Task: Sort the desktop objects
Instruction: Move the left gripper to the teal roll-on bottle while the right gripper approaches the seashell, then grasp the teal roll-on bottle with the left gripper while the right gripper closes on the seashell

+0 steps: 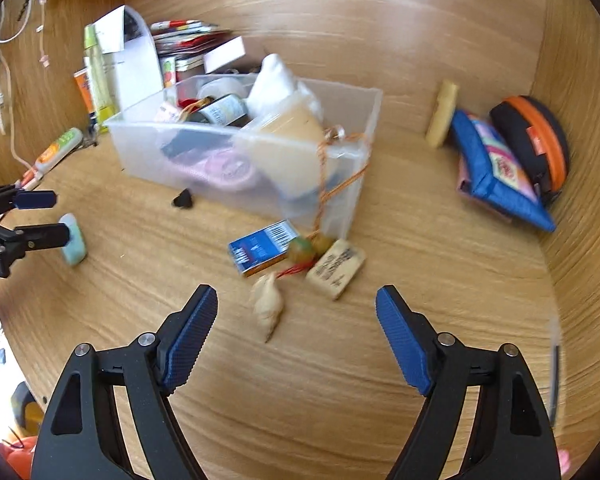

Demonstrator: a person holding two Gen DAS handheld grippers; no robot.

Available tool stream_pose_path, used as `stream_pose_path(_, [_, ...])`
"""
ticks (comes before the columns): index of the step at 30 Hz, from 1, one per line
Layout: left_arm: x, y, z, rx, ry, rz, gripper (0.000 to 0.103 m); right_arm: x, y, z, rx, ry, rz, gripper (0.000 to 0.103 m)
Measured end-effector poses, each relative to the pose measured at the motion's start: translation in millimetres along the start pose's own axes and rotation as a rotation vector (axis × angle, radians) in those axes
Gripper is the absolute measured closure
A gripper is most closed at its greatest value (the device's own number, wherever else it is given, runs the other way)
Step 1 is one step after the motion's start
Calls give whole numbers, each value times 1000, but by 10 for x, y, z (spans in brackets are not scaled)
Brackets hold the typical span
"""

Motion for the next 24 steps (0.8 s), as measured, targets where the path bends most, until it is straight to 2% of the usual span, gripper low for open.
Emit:
stream_pose_path(2, [23, -37, 13, 3, 4, -7, 11, 4, -33, -43, -11, 11, -2, 33])
stream_pose_path(4, [47, -68, 15, 1, 1, -15, 11, 27, -52, -93, -22, 32, -12, 46])
stream_pose_path(6, [72, -85, 5, -5, -3, -23, 11, 63, -72, -132, -32, 45, -27, 52])
stream_pose_path(11, [91, -72, 1, -13, 1, -14, 9, 144, -101, -206, -57, 58, -52, 64])
stream_pose_path(16, [132, -112, 116, 52, 49, 1, 9, 176, -98, -219, -60, 71, -57, 74])
stream_pose_path(18, [131, -127, 167, 74, 44, 12, 10, 176, -98, -220, -61, 75, -55, 77])
stream_pose_path(19, [128, -129, 173, 76, 43, 17, 12, 179, -98, -219, -60, 80, -55, 80])
stream_pose_path(23, [115, -102, 127, 61, 47, 39, 30, 186, -104, -232, -65, 90, -54, 85])
stream_pose_path(24, [119, -99, 115, 58, 46, 37, 30, 188, -103, -232, -63, 93, -54, 86])
Point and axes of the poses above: each gripper's, at about its wrist camera, not at the fingertips, and x roughly the way its jaws point, z to its right, y to its top, the point moved 4 cm from there along x, roughly the way its jaws point, and after that the axes turned 4 degrees about -z, right-handed, at the moved point
